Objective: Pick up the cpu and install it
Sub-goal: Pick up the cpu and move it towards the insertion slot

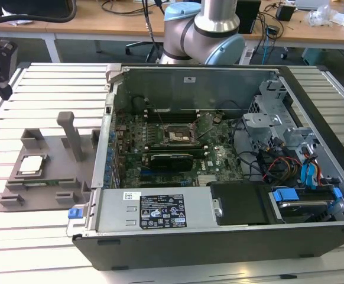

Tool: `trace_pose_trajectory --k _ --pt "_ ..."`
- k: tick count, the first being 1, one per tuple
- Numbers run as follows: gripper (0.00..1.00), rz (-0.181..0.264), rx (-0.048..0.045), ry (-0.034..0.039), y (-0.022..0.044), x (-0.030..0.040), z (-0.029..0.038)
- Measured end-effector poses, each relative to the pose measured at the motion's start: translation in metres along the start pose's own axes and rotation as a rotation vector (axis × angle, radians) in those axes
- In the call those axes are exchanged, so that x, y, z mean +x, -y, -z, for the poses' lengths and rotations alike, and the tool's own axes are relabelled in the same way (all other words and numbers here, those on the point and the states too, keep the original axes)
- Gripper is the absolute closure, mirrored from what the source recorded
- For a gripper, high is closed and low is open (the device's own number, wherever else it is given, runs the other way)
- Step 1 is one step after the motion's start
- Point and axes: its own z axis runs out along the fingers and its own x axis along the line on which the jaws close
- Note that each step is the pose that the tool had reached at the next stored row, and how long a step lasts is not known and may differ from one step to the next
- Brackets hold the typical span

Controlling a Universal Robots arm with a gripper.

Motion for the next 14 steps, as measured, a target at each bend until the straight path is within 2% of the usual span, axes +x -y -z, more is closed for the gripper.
trace_pose_trajectory --k 2,3,5,7,8,9,11,14 --pt "0.58 0.000 0.0000 -0.0001 0.0000 0.0001 0.0000" --pt "0.46 0.000 0.0000 -0.0001 0.0000 0.0003 0.0000" --pt "0.34 0.000 0.0000 -0.0001 0.0000 0.0005 0.0000" --pt "0.34 0.000 0.0002 -0.0001 0.0000 0.0006 0.0001" --pt "0.34 0.000 0.0034 0.0002 -0.0001 0.0008 0.0000" --pt "0.34 0.002 0.0145 0.0010 0.0000 0.0007 0.0000" --pt "0.34 0.008 0.0227 0.0014 0.0001 0.0006 -0.0001" --pt "0.34 0.009 0.0229 0.0012 0.0001 0.0006 0.0001"
